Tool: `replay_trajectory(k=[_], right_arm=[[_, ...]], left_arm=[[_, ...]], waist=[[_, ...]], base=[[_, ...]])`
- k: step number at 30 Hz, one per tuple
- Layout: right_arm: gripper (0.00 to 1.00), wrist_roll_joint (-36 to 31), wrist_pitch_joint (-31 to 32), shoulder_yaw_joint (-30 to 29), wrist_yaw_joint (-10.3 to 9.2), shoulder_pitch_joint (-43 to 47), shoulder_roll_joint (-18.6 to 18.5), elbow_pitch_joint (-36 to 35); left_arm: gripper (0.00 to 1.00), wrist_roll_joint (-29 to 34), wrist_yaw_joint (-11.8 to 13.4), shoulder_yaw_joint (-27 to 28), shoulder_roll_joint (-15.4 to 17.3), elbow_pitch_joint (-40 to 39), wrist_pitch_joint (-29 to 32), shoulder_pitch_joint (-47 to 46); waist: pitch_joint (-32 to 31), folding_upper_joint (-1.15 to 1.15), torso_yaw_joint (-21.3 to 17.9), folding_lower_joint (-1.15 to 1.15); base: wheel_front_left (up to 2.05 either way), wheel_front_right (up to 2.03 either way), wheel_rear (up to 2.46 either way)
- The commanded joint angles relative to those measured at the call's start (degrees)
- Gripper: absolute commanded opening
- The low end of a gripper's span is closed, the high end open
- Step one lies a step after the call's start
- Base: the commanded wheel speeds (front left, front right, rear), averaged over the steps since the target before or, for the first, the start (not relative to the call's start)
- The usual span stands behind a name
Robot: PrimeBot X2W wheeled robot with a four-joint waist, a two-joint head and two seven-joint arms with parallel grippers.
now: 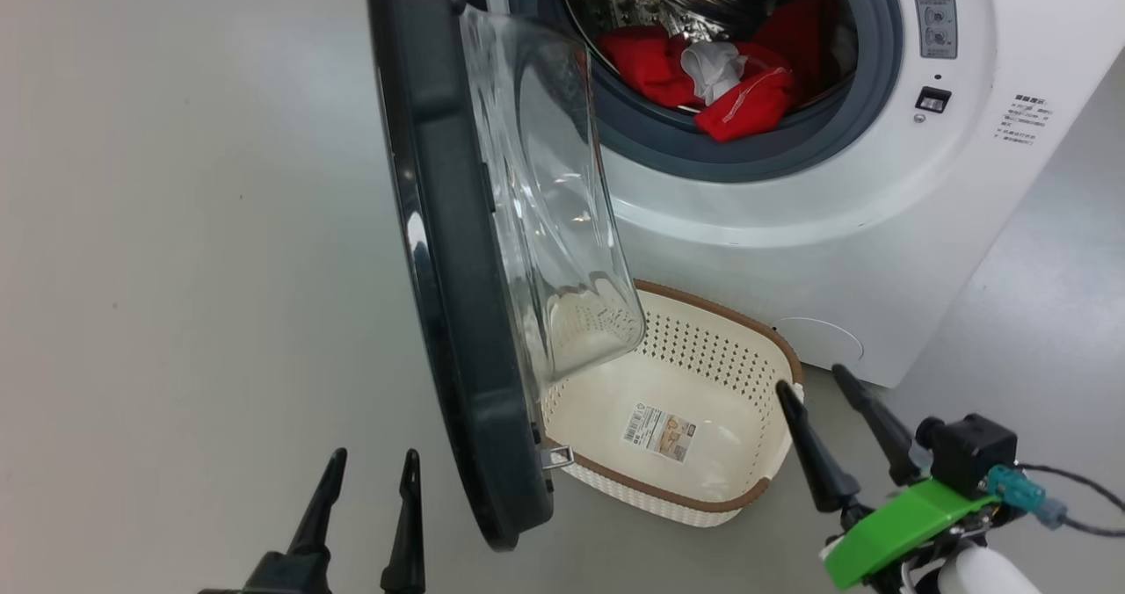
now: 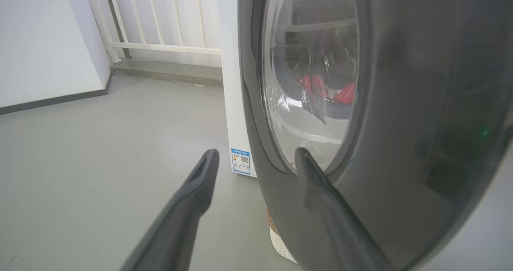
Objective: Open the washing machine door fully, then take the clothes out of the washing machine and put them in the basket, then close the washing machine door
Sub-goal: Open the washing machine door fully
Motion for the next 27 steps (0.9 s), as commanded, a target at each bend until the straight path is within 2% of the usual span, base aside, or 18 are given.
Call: replay_trajectory(k=[1,15,16,17,18,19,27], right_arm=[[1.00,-1.7,-0.5,-0.2,0.43,1.4,0.9,-1.8],[1.00,-5.5,-0.5,-3.1,0.43,4.6,3.6,-1.9],[1.00,-5.9,-0.5,-3.1,0.43,4.4,3.7,-1.9],[1.00,-6.0,-0.5,-3.1,0.43,4.3,3.7,-1.9],[1.00,-6.1,-0.5,-3.2,0.43,4.2,3.8,-2.0],[1.00,-6.3,-0.5,-3.4,0.43,4.1,3.8,-2.0],[1.00,-7.2,-0.5,-4.2,0.43,4.2,4.1,-2.5]], left_arm=[[1.00,0.6,-0.3,1.9,0.3,-1.1,-0.4,-1.7],[1.00,0.8,-0.3,2.0,0.3,-1.0,-0.4,-1.5],[0.77,1.1,-0.1,2.3,0.3,-1.5,-0.4,-1.7],[0.44,1.1,0.1,2.5,0.3,-2.0,-0.4,-1.7],[0.07,0.9,0.3,2.7,0.3,-2.7,-0.4,-1.8],[0.00,0.9,0.5,2.9,0.3,-3.5,-0.4,-2.0],[0.00,1.4,1.7,4.0,0.3,-14.1,-0.4,-4.1]], waist=[[0.0,0.00,0.0,0.00],[-0.6,0.00,-0.5,0.00],[-0.7,0.00,-0.6,0.00],[-0.8,0.00,-0.6,0.00],[-0.9,0.00,-0.6,0.00],[-0.9,0.00,-0.6,0.00],[-1.3,0.00,-0.7,0.00]], base=[[0.00,0.00,0.00],[0.00,0.00,0.00],[0.00,0.00,0.00],[0.00,0.00,0.00],[0.00,0.00,0.00],[0.00,0.00,0.00],[0.00,0.00,0.00]])
